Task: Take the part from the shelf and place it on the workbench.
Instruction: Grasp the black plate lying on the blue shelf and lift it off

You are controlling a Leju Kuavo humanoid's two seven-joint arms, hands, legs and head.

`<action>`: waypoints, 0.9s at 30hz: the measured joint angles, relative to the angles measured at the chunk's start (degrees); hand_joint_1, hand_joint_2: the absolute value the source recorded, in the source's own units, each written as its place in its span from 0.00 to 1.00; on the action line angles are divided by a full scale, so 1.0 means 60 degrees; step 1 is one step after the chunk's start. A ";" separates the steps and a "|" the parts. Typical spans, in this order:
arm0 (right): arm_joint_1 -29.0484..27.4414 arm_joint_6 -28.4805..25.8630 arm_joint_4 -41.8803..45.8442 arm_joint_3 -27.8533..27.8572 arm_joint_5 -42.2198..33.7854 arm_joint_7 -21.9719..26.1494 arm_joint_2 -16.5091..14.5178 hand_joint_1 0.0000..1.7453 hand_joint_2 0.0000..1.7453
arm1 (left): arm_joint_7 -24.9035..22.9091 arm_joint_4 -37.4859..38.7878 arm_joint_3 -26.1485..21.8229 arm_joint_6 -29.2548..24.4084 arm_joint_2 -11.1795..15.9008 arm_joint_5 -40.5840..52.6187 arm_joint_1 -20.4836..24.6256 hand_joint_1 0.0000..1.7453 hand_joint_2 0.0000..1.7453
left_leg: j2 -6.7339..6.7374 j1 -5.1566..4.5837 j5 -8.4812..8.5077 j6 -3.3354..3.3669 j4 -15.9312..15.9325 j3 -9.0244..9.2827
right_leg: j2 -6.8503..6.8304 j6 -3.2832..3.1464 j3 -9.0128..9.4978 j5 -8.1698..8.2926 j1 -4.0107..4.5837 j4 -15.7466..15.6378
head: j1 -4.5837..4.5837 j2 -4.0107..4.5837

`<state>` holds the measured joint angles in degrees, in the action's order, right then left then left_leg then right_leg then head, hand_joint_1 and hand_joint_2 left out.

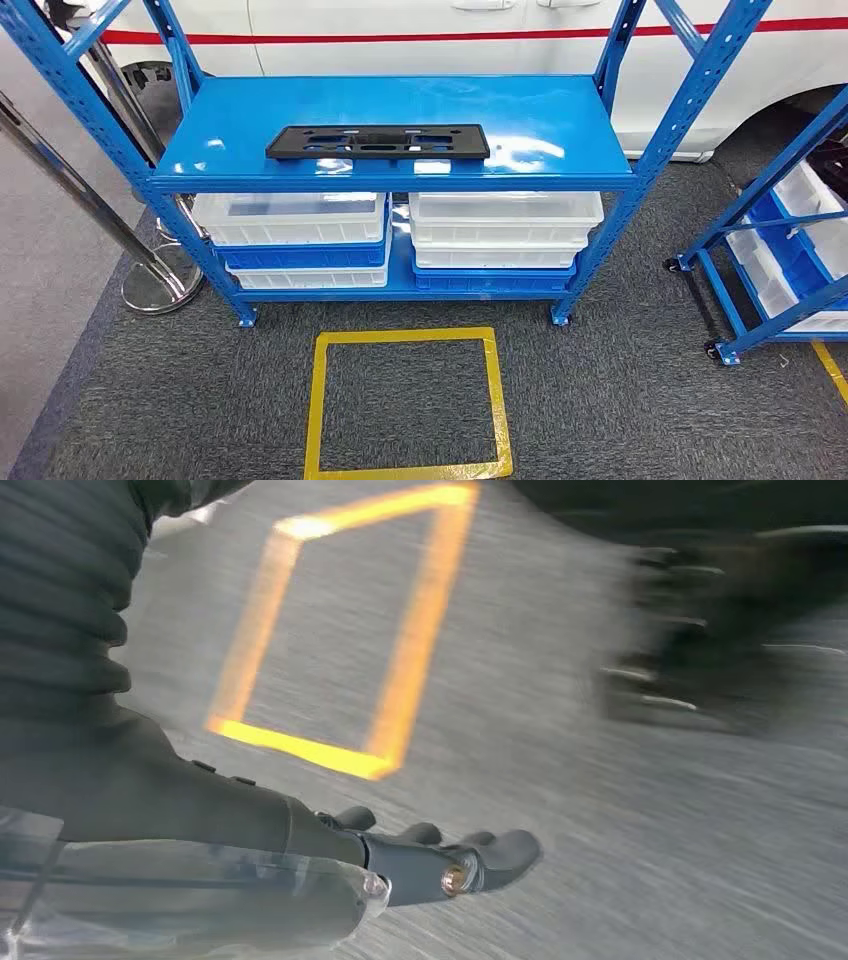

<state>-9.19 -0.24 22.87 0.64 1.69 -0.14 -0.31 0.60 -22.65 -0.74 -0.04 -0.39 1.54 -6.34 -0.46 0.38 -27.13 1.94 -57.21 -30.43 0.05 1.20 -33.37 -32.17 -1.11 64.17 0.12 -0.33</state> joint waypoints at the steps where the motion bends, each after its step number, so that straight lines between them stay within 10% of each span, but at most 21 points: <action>1: 0.0046 -0.0026 -0.0016 0.0043 0.0089 0.0014 -0.0004 0.00 1.00 | 0.0008 0.0002 -0.0041 0.0000 -0.0004 0.0089 0.0005 0.00 1.00 | 0.0069 -0.0010 0.0000 0.0009 -0.0001 -0.0009 | -0.0001 0.0010 -0.0184 -0.0187 -0.0003 0.0361 | 0.0001 0.0000; 5: 0.0285 -0.0237 -0.0209 0.0378 0.0803 0.0097 -0.0032 0.00 1.00 | 0.0109 0.0020 -0.0306 -0.0005 -0.0047 0.0806 0.0112 0.00 1.00 | 0.0261 -0.0049 -0.0004 0.0046 -0.0039 -0.0064 | -0.0009 0.0071 -0.0833 -0.0538 -0.0033 0.1738 | 0.0004 0.0000; 8: 0.0483 -0.0413 -0.0379 0.0695 0.1469 0.0137 -0.0068 0.00 1.00 | 0.0209 0.0079 -0.0564 -0.0008 -0.0137 0.1473 0.0217 0.00 1.00 | 0.0154 -0.0061 -0.0047 0.0024 -0.0157 -0.0085 | 0.0002 0.0037 -0.0050 0.0349 -0.0030 0.0218 | 0.0002 0.0000; 11: 0.0768 -0.0612 -0.0567 0.1111 0.2122 0.0231 -0.0131 0.00 0.25 | 0.0309 0.0225 -0.0877 -0.0015 -0.0229 0.2156 0.0357 0.00 1.00 | 0.0050 -0.0109 -0.0077 -0.0111 -0.0279 -0.0197 | 0.0022 -0.0075 0.0291 0.0510 0.0032 -0.0660 | 0.0007 0.0000; 12: 0.0859 -0.0674 -0.0614 0.1256 0.2315 0.0272 -0.0162 0.00 0.25 | 0.0342 0.0284 -0.0979 -0.0017 -0.0252 0.2365 0.0404 0.00 0.75 | 0.0036 -0.0101 -0.0064 -0.0163 -0.0277 -0.0217 | 0.0021 -0.0124 0.0279 0.0524 0.0036 -0.0687 | 0.0007 0.0000; 15: 0.1134 -0.0860 -0.0735 0.1683 0.2906 0.0409 -0.0279 0.00 1.00 | 0.0472 0.0457 -0.1274 -0.0019 -0.0331 0.3019 0.0535 0.00 0.00 | 0.0037 -0.0050 -0.0312 -0.0318 -0.0619 -0.0372 | -0.0018 -0.0301 0.0307 0.0606 -0.0020 -0.0802 | 0.0005 0.0000; 19: 0.1539 -0.1067 -0.0864 0.2244 0.3635 0.0708 -0.0382 0.00 1.00 | 0.0719 0.0692 -0.1717 -0.0066 -0.0443 0.3854 0.0723 0.00 0.00 | 0.0042 0.0035 -0.1238 -0.0479 -0.2698 -0.1354 | -0.0070 -0.0366 0.0302 0.0634 -0.0027 -0.0829 | 0.0007 0.0000; 21: 0.1816 -0.1175 -0.0900 0.2467 0.3990 0.0954 -0.0450 0.00 1.00 | 0.0851 0.0779 -0.1928 -0.0113 -0.0506 0.4233 0.0810 0.00 0.00 | 0.0045 0.0071 -0.0923 -0.0510 -0.2608 -0.1338 | -0.0068 -0.0357 0.0319 0.0629 -0.0040 -0.0825 | 0.0008 0.0000; 23: 0.2145 -0.1299 -0.0914 0.2608 0.4346 0.1239 -0.0549 0.00 1.00 | 0.0969 0.0843 -0.2110 -0.0159 -0.0570 0.4583 0.0925 0.00 0.00 | 0.0055 0.0100 -0.0259 -0.0494 -0.1426 -0.0805 | -0.0061 -0.0319 0.0356 0.0615 -0.0055 -0.0822 | 0.0009 0.0000; 27: 0.2916 -0.1541 -0.0929 0.2730 0.5106 0.1898 -0.0786 0.00 1.00 | 0.1160 0.1008 -0.2464 -0.0263 -0.0738 0.5230 0.1211 0.00 1.00 | 0.0041 0.0018 0.0042 -0.0313 -0.0284 -0.0344 | -0.0058 -0.0079 0.0324 0.0634 -0.0006 -0.0816 | 0.0006 0.0000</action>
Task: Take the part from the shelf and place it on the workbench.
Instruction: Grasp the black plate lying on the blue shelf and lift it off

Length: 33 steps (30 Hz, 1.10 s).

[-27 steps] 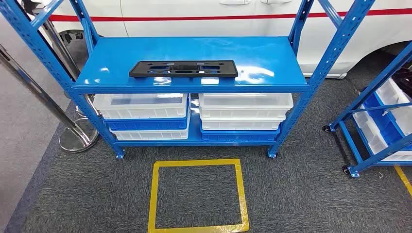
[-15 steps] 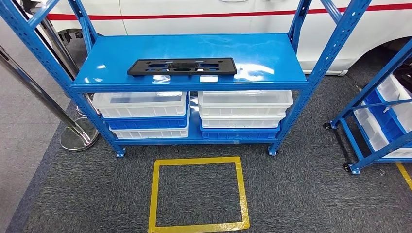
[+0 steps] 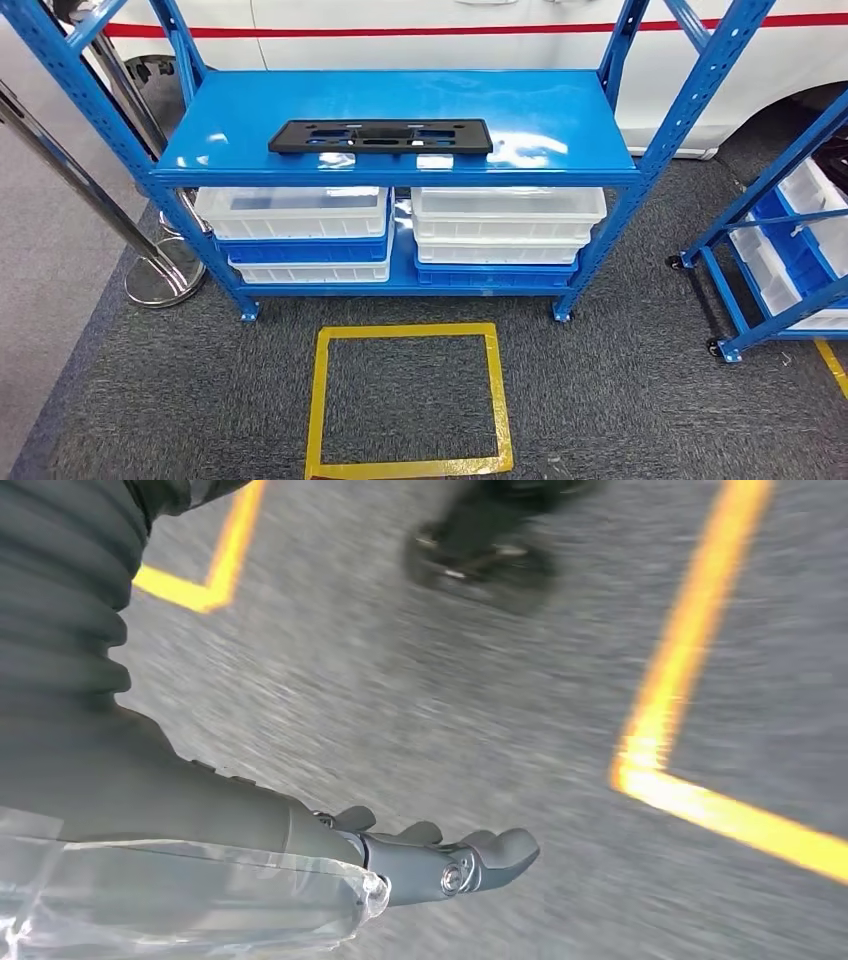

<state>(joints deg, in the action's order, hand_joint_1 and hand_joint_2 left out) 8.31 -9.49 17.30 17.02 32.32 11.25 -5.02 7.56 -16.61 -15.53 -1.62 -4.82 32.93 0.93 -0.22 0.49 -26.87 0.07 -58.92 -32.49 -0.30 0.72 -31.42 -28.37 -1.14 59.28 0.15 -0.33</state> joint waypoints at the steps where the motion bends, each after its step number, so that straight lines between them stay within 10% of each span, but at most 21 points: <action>1: 0.0194 -0.0062 -0.0001 0.0011 0.0194 0.0157 -0.0063 0.00 1.00 | 0.0037 0.0034 -0.0080 -0.0032 -0.0042 0.0149 0.0044 0.00 1.00 | -0.0001 0.0008 0.0032 0.0072 0.0019 -0.0005 | 0.0001 0.0062 -0.0006 0.0007 -0.0008 -0.0014 | 0.0001 0.0000; 5: 0.0821 -0.0432 0.0000 -0.0067 0.0974 0.0800 -0.0280 0.00 1.00 | 0.0169 0.0135 -0.0329 -0.0189 -0.0181 0.0652 0.0175 0.00 0.00 | 0.0011 0.0020 0.0139 0.0325 0.0161 0.0019 | 0.0020 0.0166 -0.0578 -0.0696 -0.0029 0.1191 | -0.0002 0.0000; 8: 0.1098 -0.0871 0.0029 -0.0445 0.1607 0.1100 -0.0450 0.00 1.00 | 0.0211 0.0188 -0.0407 -0.0268 -0.0242 0.0904 0.0247 0.00 0.00 | -0.0004 -0.0036 0.0134 0.0384 0.0143 0.0003 | 0.0032 0.0163 -0.1359 -0.1134 -0.0019 0.2661 | -0.0002 0.0000; 13: 0.1531 -0.1613 0.0292 -0.1361 0.2749 0.1113 -0.0663 0.00 1.00 | 0.0217 0.0262 -0.0486 -0.0287 -0.0340 0.1226 0.0329 0.00 0.00 | -0.0035 -0.0110 0.0068 0.0313 0.0067 0.0027 | 0.0034 -0.0054 -0.0416 0.0209 0.0062 0.0344 | -0.0001 0.0000; 18: 0.1927 -0.2325 0.0654 -0.2363 0.3910 0.0975 -0.0891 0.00 1.00 | 0.0220 0.0324 -0.0539 -0.0285 -0.0388 0.1532 0.0445 0.00 0.00 | -0.0027 -0.0105 -0.0088 0.0064 -0.0111 -0.0065 | 0.0053 -0.0224 -0.0290 0.0290 0.0048 -0.0040 | 0.0002 0.0000; 23: 0.2264 -0.3010 0.1043 -0.3488 0.5100 0.0821 -0.1120 0.00 1.00 | 0.0220 0.0382 -0.0568 -0.0281 -0.0398 0.1835 0.0528 0.00 0.00 | -0.0019 0.0008 -0.1160 -0.0147 -0.2537 -0.1224 | 0.0012 -0.0326 -0.0270 0.0307 0.0023 -0.0082 | 0.0003 0.0000; 28: 0.2539 -0.3503 0.1693 -0.4774 0.6097 0.0428 -0.1154 0.00 1.00 | 0.0221 0.0436 -0.0604 -0.0237 -0.0403 0.2069 0.0624 0.00 0.00 | -0.0018 0.0044 0.0132 -0.0129 -0.0289 -0.0252 | 0.0047 -0.0200 -0.0259 0.0238 0.0028 -0.0008 | 0.0000 0.0000; 33: 0.2996 -0.3809 0.2336 -0.6148 0.6781 -0.0224 -0.1150 0.00 1.00 | 0.0207 0.0477 -0.0618 -0.0151 -0.0417 0.2239 0.0732 0.00 0.00 | -0.0033 0.0031 0.0180 0.0150 0.0102 -0.0114 | 0.0053 0.0032 -0.0346 0.0156 0.0045 0.0117 | -0.0003 0.0000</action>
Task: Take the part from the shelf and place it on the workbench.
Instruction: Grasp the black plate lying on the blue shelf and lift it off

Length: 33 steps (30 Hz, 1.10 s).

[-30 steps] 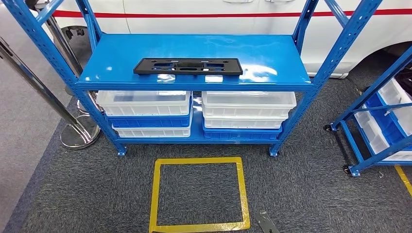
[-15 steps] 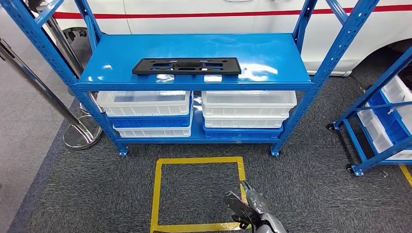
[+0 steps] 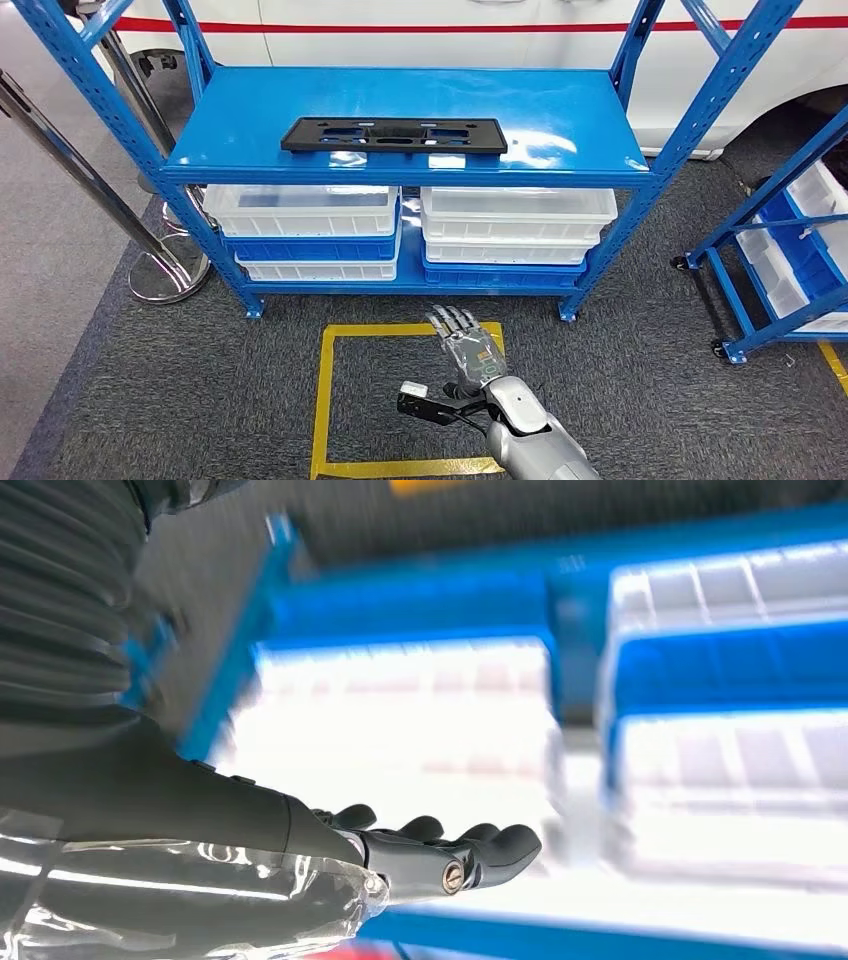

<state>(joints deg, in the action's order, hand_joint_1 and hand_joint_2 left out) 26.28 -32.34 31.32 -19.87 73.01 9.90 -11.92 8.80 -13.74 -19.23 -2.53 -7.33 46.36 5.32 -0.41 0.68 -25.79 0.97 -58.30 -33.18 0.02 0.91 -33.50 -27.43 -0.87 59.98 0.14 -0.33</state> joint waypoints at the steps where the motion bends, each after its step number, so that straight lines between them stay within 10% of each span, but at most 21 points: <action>1: 0.0099 -0.0058 0.0125 -0.0267 0.0123 -0.0138 0.0001 0.00 1.00 | -0.0004 0.0003 0.0000 0.0021 -0.0001 0.0040 0.0022 0.00 0.00 | 0.0007 0.0014 0.0023 0.0064 0.0037 0.0015 | 0.0000 0.0034 -0.0127 -0.0176 -0.0003 0.0277 | 0.0001 0.0000; 4: 0.0384 -0.0226 0.0465 -0.1042 0.0484 -0.0569 0.0023 0.00 1.00 | -0.0010 0.0013 -0.0003 0.0100 -0.0005 0.0146 0.0121 0.00 0.00 | 0.0021 -0.0017 0.0032 0.0169 0.0052 0.0013 | 0.0001 0.0072 -0.1006 -0.0958 0.0005 0.2015 | 0.0001 0.0000; 6: 0.0523 -0.0307 0.0708 -0.1563 0.0717 -0.0870 0.0065 0.00 1.00 | -0.0016 0.0022 -0.0005 0.0152 -0.0005 0.0227 0.0168 0.00 0.00 | 0.0013 -0.0047 0.0015 0.0192 0.0031 0.0021 | 0.0001 0.0054 -0.1336 -0.0941 0.0013 0.2559 | 0.0000 0.0000; 11: 0.0994 -0.0598 0.1490 -0.2685 0.1339 -0.1651 0.0121 0.00 1.00 | 0.0003 0.0030 -0.0007 0.0340 -0.0021 0.0445 0.0320 0.00 0.00 | -0.0002 -0.0113 -0.0048 0.0106 -0.0038 0.0020 | 0.0008 -0.0207 -0.0310 0.0326 0.0113 0.0108 | 0.0002 0.0000; 16: 0.1142 -0.0923 0.2443 -0.3491 0.2103 -0.2340 0.0100 0.00 1.00 | 0.0127 0.0035 -0.0012 0.0579 -0.0002 0.0755 0.0461 0.00 0.00 | 0.0009 -0.0099 -0.0290 -0.0126 -0.0317 -0.0131 | 0.0007 -0.0365 -0.0210 0.0379 0.0063 -0.0197 | 0.0004 0.0000; 21: 0.1129 -0.1218 0.3107 -0.3704 0.2457 -0.2711 0.0024 0.00 1.00 | 0.0254 0.0040 -0.0042 0.0761 0.0042 0.1048 0.0547 0.00 0.00 | 0.0016 0.0015 -0.1180 -0.0339 -0.2663 -0.1281 | -0.0031 -0.0436 -0.0186 0.0378 0.0032 -0.0217 | 0.0004 0.0000; 25: 0.1108 -0.1240 0.3261 -0.3622 0.2431 -0.2646 -0.0016 0.00 1.00 | 0.0256 0.0043 -0.0049 0.0790 0.0077 0.1124 0.0589 0.00 0.00 | 0.0028 0.0098 -0.0046 -0.0367 -0.0629 -0.0397 | 0.0010 -0.0330 -0.0184 0.0307 0.0022 -0.0115 | 0.0004 0.0000; 33: 0.1115 -0.1267 0.3356 -0.3335 0.2421 -0.2553 -0.0055 0.00 1.00 | 0.0266 0.0044 -0.0055 0.0811 0.0081 0.1178 0.0655 0.00 0.00 | 0.0016 0.0075 0.0151 0.0026 0.0042 -0.0139 | 0.0010 -0.0005 -0.0494 -0.0107 0.0028 0.0505 | 0.0000 0.0000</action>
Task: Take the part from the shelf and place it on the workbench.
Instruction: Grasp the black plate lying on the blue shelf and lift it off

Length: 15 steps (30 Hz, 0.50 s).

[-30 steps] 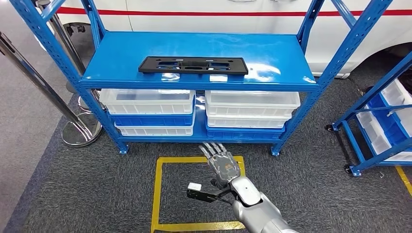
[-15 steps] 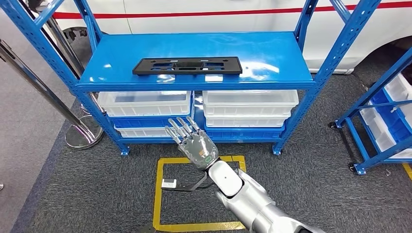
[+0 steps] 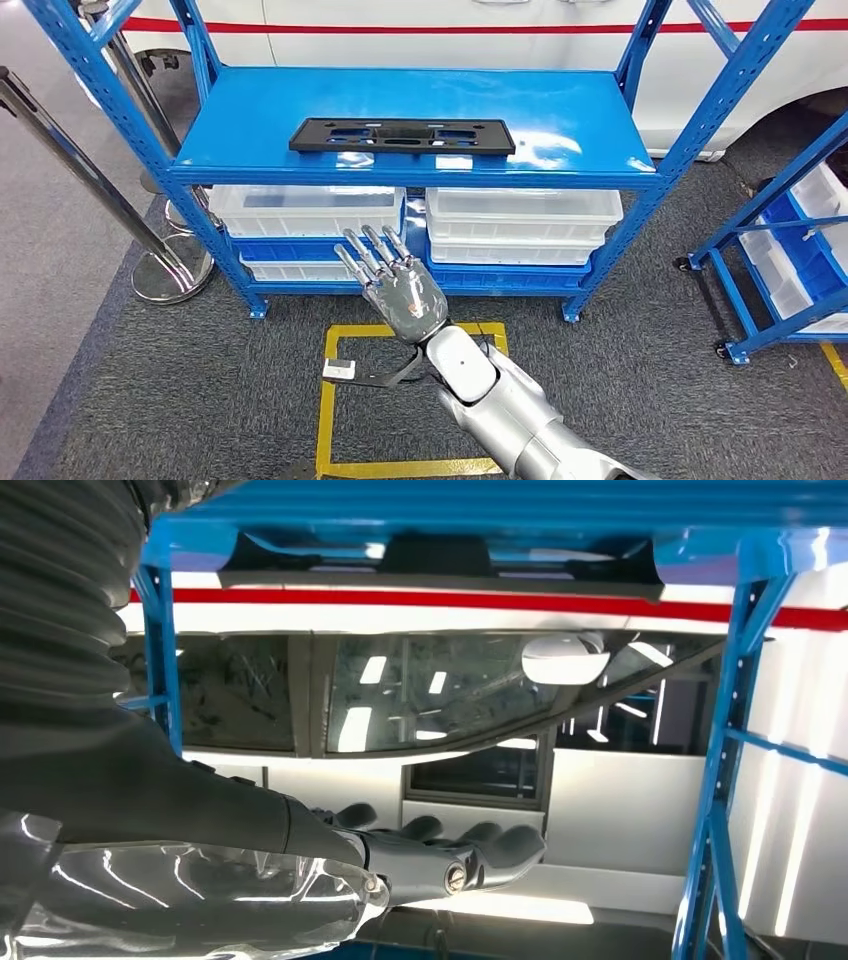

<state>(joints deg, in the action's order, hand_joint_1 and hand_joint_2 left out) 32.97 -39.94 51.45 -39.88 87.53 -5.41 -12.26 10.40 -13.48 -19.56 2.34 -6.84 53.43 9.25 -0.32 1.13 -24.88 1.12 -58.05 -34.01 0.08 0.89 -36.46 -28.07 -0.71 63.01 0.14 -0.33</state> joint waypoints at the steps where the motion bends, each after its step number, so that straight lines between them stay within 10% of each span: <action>1: -0.0006 -0.0001 0.0009 0.0025 -0.0001 0.0002 0.0004 0.00 1.00 | 0.0001 0.0000 0.0000 0.0000 0.0000 0.0001 0.0007 0.00 0.00 | 0.0007 -0.0007 0.0004 0.0037 0.0005 -0.0003 | -0.0003 0.0019 -0.0263 -0.0309 -0.0008 0.0577 | 0.0000 0.0000; 3: -0.0044 -0.0002 0.0013 0.0061 -0.0003 0.0003 0.0014 0.00 1.00 | 0.0001 0.0001 0.0000 0.0002 0.0000 0.0004 0.0005 0.00 0.00 | 0.0015 -0.0028 0.0000 0.0069 -0.0006 -0.0015 | -0.0003 0.0037 -0.0856 -0.0806 -0.0006 0.1802 | 0.0000 0.0000; 5: -0.0077 -0.0002 0.0012 0.0082 -0.0003 0.0003 0.0022 0.00 1.00 | 0.0001 0.0003 0.0000 0.0004 0.0000 0.0005 0.0000 0.00 0.00 | 0.0009 -0.0042 -0.0009 0.0075 -0.0026 -0.0017 | -0.0004 0.0015 -0.0974 -0.0665 -0.0005 0.1999 | -0.0001 0.0000; 9: -0.0065 -0.0004 0.0027 0.0096 -0.0003 0.0003 0.0018 0.00 1.00 | 0.0001 0.0003 0.0000 0.0001 -0.0010 0.0004 0.0009 0.00 0.00 | -0.0018 -0.0087 -0.0057 -0.0009 -0.0084 -0.0019 | -0.0005 -0.0147 0.0131 0.0374 0.0047 -0.0301 | 0.0001 0.0000; 15: -0.0078 -0.0003 0.0022 0.0271 -0.0036 0.0113 -0.0001 0.00 1.00 | -0.0002 0.0003 0.0000 0.0004 -0.0022 0.0028 0.0029 0.00 0.00 | 0.0002 -0.0060 -0.0354 -0.0306 -0.0461 -0.0187 | 0.0008 -0.0364 0.0310 0.0443 0.0027 -0.0702 | 0.0005 0.0000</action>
<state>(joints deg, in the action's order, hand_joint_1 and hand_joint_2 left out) 32.51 -39.96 51.58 -38.25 87.31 -4.74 -12.26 10.39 -13.46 -19.56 2.36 -6.97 53.60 9.42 -0.31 0.77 -27.01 -0.72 -60.82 -35.14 0.12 -1.30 -34.60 -25.41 -0.55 58.79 0.16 -0.33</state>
